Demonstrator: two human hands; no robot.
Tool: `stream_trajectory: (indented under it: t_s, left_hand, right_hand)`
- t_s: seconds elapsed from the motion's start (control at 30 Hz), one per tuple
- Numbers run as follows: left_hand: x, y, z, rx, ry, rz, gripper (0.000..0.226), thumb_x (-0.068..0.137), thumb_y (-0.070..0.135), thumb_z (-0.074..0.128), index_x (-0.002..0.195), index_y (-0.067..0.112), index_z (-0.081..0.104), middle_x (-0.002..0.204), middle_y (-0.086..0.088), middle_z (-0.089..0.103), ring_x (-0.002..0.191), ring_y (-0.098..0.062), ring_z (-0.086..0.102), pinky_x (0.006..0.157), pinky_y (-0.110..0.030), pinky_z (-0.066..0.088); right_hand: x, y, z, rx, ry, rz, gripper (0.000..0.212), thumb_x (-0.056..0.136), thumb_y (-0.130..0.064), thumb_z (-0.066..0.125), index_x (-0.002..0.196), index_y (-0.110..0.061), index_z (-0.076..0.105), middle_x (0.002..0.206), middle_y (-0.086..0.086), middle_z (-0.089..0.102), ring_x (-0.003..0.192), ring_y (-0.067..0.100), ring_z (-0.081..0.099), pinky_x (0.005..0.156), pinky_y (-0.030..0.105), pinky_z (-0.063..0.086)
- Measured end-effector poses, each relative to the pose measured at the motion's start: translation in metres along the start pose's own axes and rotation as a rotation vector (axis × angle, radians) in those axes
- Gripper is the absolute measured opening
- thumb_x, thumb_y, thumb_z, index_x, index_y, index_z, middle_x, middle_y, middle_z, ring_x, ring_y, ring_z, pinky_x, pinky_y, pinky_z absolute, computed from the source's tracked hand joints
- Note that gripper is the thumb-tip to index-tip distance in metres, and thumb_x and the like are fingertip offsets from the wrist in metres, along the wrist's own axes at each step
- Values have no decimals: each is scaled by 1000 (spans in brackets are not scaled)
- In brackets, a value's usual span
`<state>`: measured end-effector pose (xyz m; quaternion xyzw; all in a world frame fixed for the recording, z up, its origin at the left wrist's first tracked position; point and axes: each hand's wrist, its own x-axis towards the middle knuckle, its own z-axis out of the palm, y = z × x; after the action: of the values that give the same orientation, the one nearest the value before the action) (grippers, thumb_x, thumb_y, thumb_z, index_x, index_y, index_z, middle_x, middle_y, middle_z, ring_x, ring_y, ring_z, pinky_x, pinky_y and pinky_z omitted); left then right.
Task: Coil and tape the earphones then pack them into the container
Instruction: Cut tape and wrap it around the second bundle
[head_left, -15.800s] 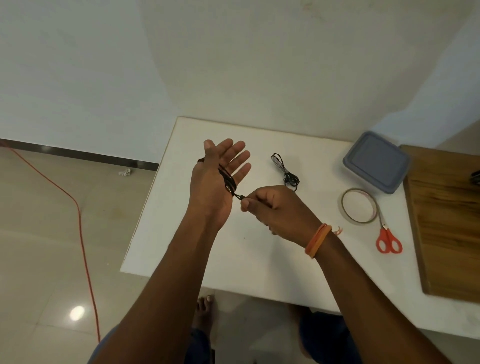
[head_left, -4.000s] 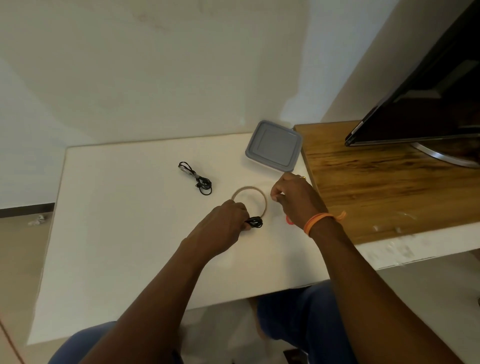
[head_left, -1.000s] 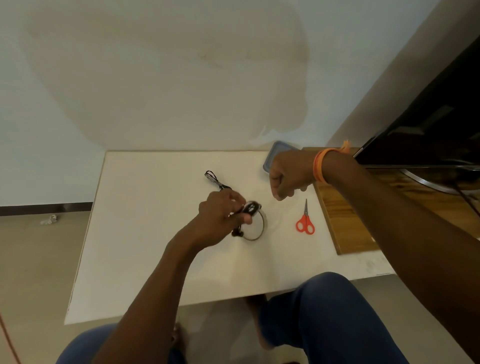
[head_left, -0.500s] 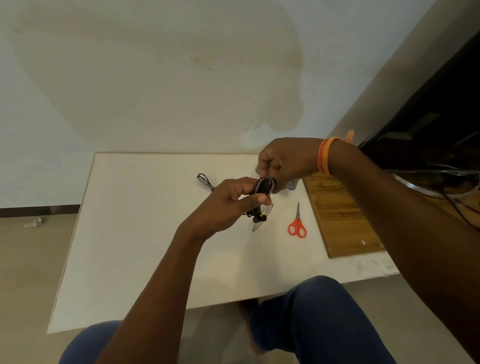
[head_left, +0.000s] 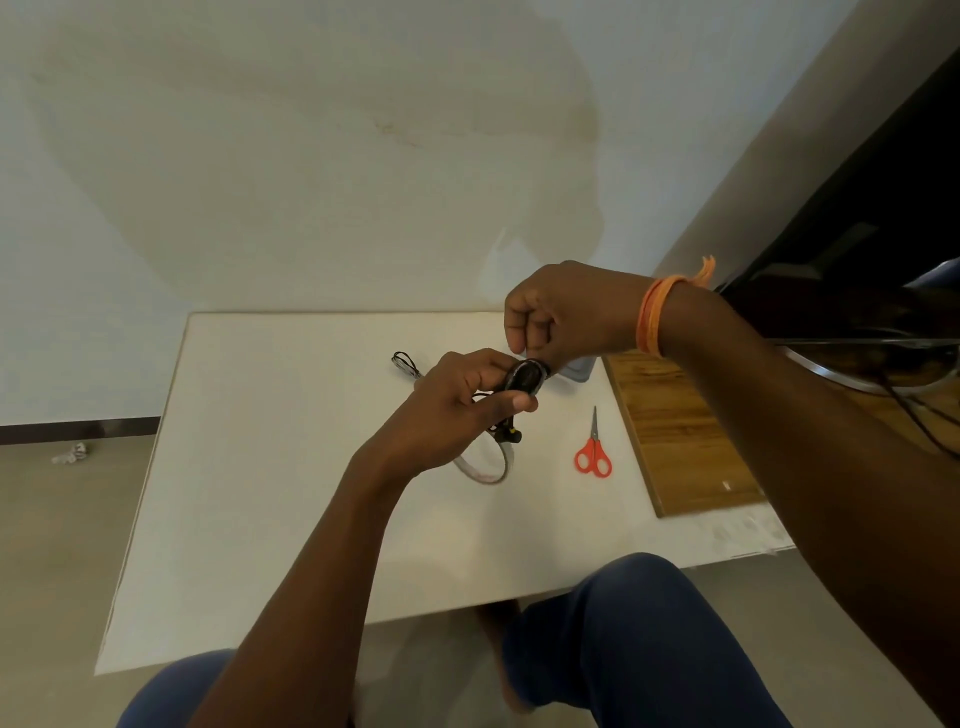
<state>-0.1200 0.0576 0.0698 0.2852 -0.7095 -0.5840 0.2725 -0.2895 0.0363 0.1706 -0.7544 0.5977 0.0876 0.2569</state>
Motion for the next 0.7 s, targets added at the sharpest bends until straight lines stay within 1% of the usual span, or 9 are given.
stream_trajectory:
  t_s: [0.1, 0.17, 0.3, 0.4, 0.47, 0.53, 0.57, 0.63, 0.7]
  left_hand:
    - [-2, 4, -2, -43, 0, -30, 11, 92, 16, 65, 94, 17, 77, 107, 3, 65, 82, -17, 69, 73, -24, 57]
    - [-3, 4, -4, -73, 0, -66, 11, 92, 16, 66, 93, 16, 77, 105, 0, 66, 86, -20, 68, 73, -21, 54]
    - [-6, 5, -5, -112, -54, -90, 12, 92, 16, 65, 94, 14, 77, 102, 1, 68, 88, -13, 65, 73, -15, 48]
    - [-7, 8, -6, -191, -15, -72, 16, 91, 21, 63, 94, 15, 77, 106, -2, 70, 101, -21, 66, 83, -18, 50]
    - [-7, 9, -8, -237, 17, -92, 19, 88, 27, 61, 91, 15, 76, 105, -6, 71, 98, -20, 67, 84, -20, 49]
    - [-6, 8, -8, -267, 37, -147, 20, 86, 32, 62, 89, 18, 77, 99, -2, 74, 93, -12, 66, 86, -21, 48]
    - [-6, 6, -8, -275, 43, -175, 19, 85, 33, 64, 88, 19, 77, 97, 0, 75, 93, -10, 66, 88, -22, 48]
    - [-5, 4, -8, -269, 63, -224, 16, 86, 31, 67, 87, 19, 77, 96, 1, 76, 93, -8, 67, 92, -27, 48]
    - [-5, 3, -8, -244, 83, -256, 13, 89, 28, 68, 87, 19, 77, 96, -1, 76, 92, -7, 66, 93, -30, 47]
  right_hand:
    - [0, 1, -1, 6, -18, -17, 22, 76, -14, 81, 90, -18, 65, 77, -4, 70, 67, 7, 65, 78, 27, 56]
    - [0, 1, 0, 35, -35, -30, 23, 75, -15, 83, 89, -18, 65, 75, -5, 70, 64, 5, 65, 78, 27, 56]
    - [-2, 7, -1, 114, -64, -57, 23, 74, -12, 83, 90, -16, 66, 79, -1, 73, 69, 11, 69, 81, 31, 59]
    - [-17, 23, -4, 468, -49, -54, 29, 75, -9, 80, 100, -11, 67, 86, 5, 75, 77, 18, 72, 80, 32, 58]
    - [-32, 38, 9, 804, 139, -9, 36, 72, -13, 81, 103, -6, 66, 89, 10, 73, 78, 24, 68, 73, 34, 57]
    - [-37, 55, 41, 986, 386, 166, 36, 73, -22, 79, 100, -3, 65, 86, 12, 71, 74, 23, 66, 64, 35, 55]
    - [-35, 63, 63, 944, 475, 298, 31, 76, -25, 79, 94, -4, 65, 82, 10, 70, 73, 22, 65, 62, 36, 56]
    - [-23, 83, 117, 686, 501, 568, 21, 81, -24, 78, 82, -8, 65, 76, 8, 67, 72, 24, 64, 69, 41, 59]
    - [-14, 94, 166, 506, 427, 732, 25, 85, -29, 73, 88, -5, 67, 85, 13, 68, 81, 29, 66, 79, 43, 59]
